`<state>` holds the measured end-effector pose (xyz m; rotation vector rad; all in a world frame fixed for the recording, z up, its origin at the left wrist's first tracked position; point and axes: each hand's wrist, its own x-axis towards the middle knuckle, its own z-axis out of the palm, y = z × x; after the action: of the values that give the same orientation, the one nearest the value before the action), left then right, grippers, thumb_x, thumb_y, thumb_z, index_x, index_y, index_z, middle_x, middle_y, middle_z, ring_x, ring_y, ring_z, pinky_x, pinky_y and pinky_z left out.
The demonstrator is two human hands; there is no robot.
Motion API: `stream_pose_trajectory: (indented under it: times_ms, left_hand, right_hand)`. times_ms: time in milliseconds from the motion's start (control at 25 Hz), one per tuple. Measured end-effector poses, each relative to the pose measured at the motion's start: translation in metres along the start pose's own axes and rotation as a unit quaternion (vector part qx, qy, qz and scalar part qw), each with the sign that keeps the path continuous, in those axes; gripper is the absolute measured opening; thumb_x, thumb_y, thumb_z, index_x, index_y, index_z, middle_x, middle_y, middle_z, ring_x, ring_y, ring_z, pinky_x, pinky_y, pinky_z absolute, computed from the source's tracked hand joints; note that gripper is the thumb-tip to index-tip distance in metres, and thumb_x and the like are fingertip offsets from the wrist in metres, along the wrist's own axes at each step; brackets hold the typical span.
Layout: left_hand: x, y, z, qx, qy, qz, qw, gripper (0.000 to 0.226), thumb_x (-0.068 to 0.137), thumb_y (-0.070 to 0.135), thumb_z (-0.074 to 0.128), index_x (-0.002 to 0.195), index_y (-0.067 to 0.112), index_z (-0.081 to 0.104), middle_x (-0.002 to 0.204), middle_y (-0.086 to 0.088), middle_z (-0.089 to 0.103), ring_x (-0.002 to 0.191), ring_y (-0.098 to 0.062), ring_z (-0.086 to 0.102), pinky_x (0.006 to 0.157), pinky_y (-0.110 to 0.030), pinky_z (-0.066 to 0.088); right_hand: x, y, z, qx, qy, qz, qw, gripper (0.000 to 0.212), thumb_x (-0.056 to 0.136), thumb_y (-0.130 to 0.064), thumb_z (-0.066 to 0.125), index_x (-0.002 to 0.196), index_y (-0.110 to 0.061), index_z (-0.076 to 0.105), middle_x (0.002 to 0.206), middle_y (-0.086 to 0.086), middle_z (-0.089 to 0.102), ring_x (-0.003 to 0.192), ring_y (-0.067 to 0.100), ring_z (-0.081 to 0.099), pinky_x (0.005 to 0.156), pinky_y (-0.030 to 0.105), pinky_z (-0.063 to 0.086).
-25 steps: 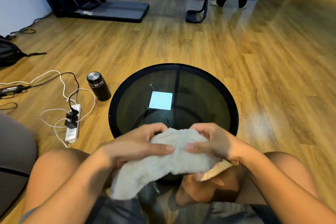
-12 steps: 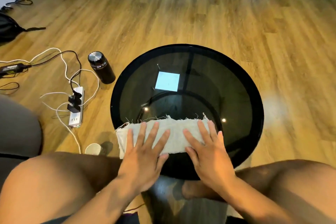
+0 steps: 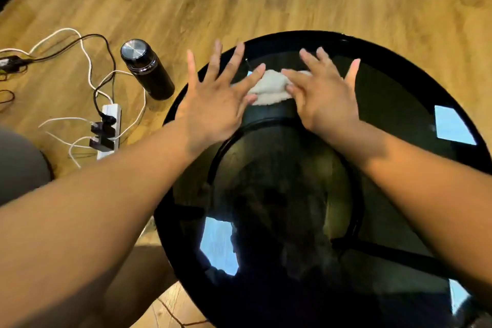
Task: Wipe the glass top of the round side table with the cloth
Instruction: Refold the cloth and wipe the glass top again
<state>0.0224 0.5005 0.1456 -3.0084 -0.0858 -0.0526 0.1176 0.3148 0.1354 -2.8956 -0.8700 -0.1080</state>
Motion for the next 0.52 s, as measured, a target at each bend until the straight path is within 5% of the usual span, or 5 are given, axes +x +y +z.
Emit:
stream_pose_trajectory:
  times_ms: [200,320,520]
  left_hand:
    - [0.078,-0.02,0.011,0.035,0.008,-0.042,0.998,0.052,0.103,0.048,0.019,0.154,0.039,0.013,0.166,-0.004,0.001,0.151,-0.038,-0.005,0.115,-0.067,0.0]
    - [0.076,-0.018,0.0,-0.032,0.027,-0.066,0.997,0.045,0.102,0.043,0.033,0.146,0.036,0.037,0.15,-0.007,0.033,0.139,-0.036,0.025,0.107,-0.051,0.022]
    - [0.019,-0.016,-0.008,-0.2,-0.06,-0.023,0.978,0.046,0.102,0.034,0.043,0.148,0.029,0.04,0.133,-0.009,0.045,0.116,-0.035,0.045,0.097,-0.037,0.031]
  right_hand:
    - [0.089,0.001,0.001,-0.041,0.044,0.025,0.998,0.03,0.1,-0.039,0.043,0.122,-0.033,0.062,0.14,0.006,0.044,0.134,0.036,0.031,0.107,0.058,0.023]
    - [0.099,0.002,-0.004,-0.01,0.033,0.001,0.999,0.03,0.101,-0.037,0.041,0.12,-0.028,0.062,0.13,0.009,0.05,0.126,0.037,0.038,0.098,0.051,0.033]
    - [0.029,0.02,-0.003,0.034,-0.011,-0.105,0.994,0.032,0.101,-0.031,0.044,0.126,-0.022,0.061,0.122,0.012,0.06,0.109,0.038,0.052,0.089,0.047,0.044]
